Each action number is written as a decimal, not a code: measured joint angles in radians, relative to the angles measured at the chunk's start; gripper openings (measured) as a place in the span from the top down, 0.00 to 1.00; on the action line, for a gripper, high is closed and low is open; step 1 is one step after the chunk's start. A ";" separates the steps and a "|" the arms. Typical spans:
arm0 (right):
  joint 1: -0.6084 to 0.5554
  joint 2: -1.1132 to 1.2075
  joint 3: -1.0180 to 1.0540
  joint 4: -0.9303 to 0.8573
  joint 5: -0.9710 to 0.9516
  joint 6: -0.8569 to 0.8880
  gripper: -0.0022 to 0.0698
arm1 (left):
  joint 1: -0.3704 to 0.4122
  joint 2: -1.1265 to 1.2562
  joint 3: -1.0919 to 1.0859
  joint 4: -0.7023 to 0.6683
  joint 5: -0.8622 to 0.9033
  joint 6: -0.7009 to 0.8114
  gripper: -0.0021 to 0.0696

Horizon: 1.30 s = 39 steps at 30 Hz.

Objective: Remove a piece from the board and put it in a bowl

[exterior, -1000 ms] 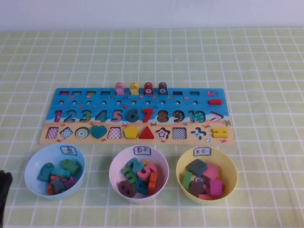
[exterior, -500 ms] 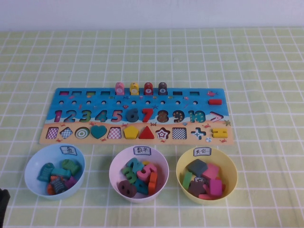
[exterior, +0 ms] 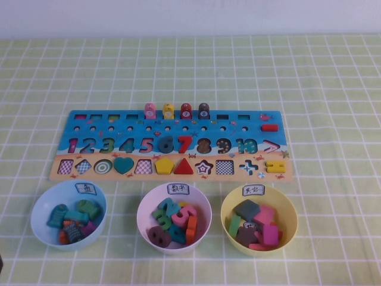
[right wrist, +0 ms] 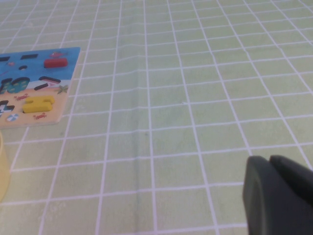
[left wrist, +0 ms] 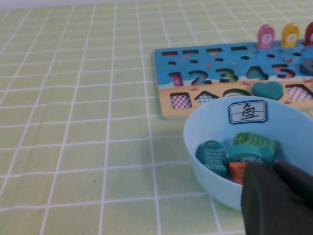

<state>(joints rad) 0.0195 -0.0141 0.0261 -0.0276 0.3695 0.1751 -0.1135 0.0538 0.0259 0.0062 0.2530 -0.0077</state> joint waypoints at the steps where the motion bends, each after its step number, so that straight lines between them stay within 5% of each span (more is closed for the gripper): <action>1: 0.000 0.000 0.000 0.000 0.000 0.000 0.99 | 0.011 -0.012 0.000 -0.006 0.013 0.008 0.98; 39: 0.000 0.000 0.000 0.000 0.000 0.000 0.99 | 0.023 -0.065 0.000 -0.059 0.115 0.101 0.98</action>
<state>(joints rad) 0.0195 -0.0141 0.0261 -0.0276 0.3695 0.1751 -0.0905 -0.0107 0.0259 -0.0531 0.3682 0.0932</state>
